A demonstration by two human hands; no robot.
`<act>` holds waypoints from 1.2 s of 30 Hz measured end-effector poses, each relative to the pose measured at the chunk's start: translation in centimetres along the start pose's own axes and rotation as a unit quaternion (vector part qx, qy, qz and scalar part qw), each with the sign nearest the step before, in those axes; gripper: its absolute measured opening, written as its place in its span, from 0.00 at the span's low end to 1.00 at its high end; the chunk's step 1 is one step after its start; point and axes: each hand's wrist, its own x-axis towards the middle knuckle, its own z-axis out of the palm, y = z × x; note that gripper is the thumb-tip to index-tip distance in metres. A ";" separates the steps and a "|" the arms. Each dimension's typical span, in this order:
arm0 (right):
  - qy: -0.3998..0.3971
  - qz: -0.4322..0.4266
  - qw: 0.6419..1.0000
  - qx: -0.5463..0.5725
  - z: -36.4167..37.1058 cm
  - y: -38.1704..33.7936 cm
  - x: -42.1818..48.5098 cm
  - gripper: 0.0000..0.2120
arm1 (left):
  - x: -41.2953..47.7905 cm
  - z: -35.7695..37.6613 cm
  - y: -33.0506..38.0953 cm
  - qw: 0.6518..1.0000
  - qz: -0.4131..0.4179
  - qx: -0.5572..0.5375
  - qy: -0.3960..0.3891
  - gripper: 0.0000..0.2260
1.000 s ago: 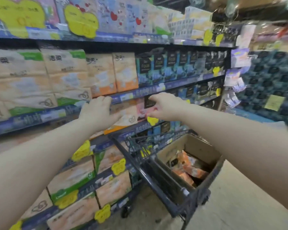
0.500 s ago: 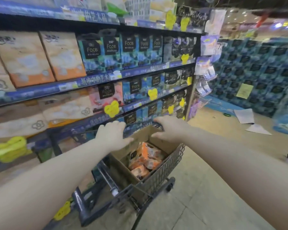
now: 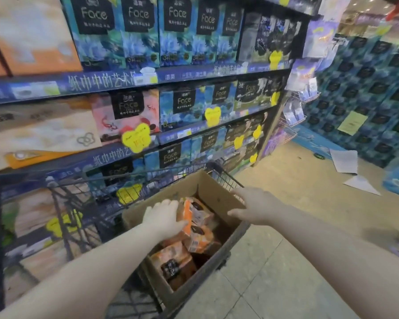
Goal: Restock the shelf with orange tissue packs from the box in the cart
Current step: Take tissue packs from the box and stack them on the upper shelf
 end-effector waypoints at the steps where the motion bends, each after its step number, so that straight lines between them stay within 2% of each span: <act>1: -0.013 -0.003 1.000 -0.003 -0.1 0.1 1.9 0.33 | 1.2 0.4 -0.3 1.000 -0.010 -0.009 -0.016 0.30; 6: -0.052 -0.035 0.998 0.004 1.3 -0.7 10.8 0.33 | 6.3 2.7 -3.1 0.992 -0.082 -0.076 -0.064 0.32; 9: -0.103 -0.053 0.993 -0.003 3.6 -1.1 15.1 0.32 | 7.0 5.2 -4.6 0.972 -0.146 -0.162 -0.093 0.33; 15: -0.181 -0.091 0.979 -0.023 7.8 -1.8 24.0 0.29 | 8.7 9.6 -7.6 0.936 -0.233 -0.241 -0.111 0.32; 19: -0.231 -0.141 0.963 -0.016 10.8 -2.2 29.4 0.30 | 10.7 12.4 -7.7 0.892 -0.306 -0.311 -0.117 0.27; 22: -0.261 -0.194 0.945 -0.036 12.8 -2.3 33.1 0.34 | 12.6 14.6 -6.7 0.835 -0.379 -0.385 -0.103 0.18; 23: -0.260 -0.211 0.941 -0.043 13.5 -2.4 34.3 0.34 | 13.3 15.6 -6.3 0.811 -0.409 -0.406 -0.099 0.19; 26: -0.265 -0.251 0.930 -0.050 16.0 -2.8 37.8 0.32 | 15.6 18.8 -5.5 0.753 -0.469 -0.455 -0.082 0.33; 29: -0.268 -0.264 0.924 -0.064 17.7 -3.5 40.1 0.28 | 17.2 19.7 -4.5 0.702 -0.514 -0.485 -0.085 0.32; 34: -0.306 -0.265 0.913 -0.045 21.5 -4.5 43.1 0.31 | 19.9 22.6 -4.0 0.562 -0.613 -0.554 -0.046 0.28; 36: -0.327 -0.270 0.906 -0.018 23.1 -4.7 43.8 0.33 | 20.4 23.5 -3.8 0.509 -0.615 -0.602 -0.022 0.23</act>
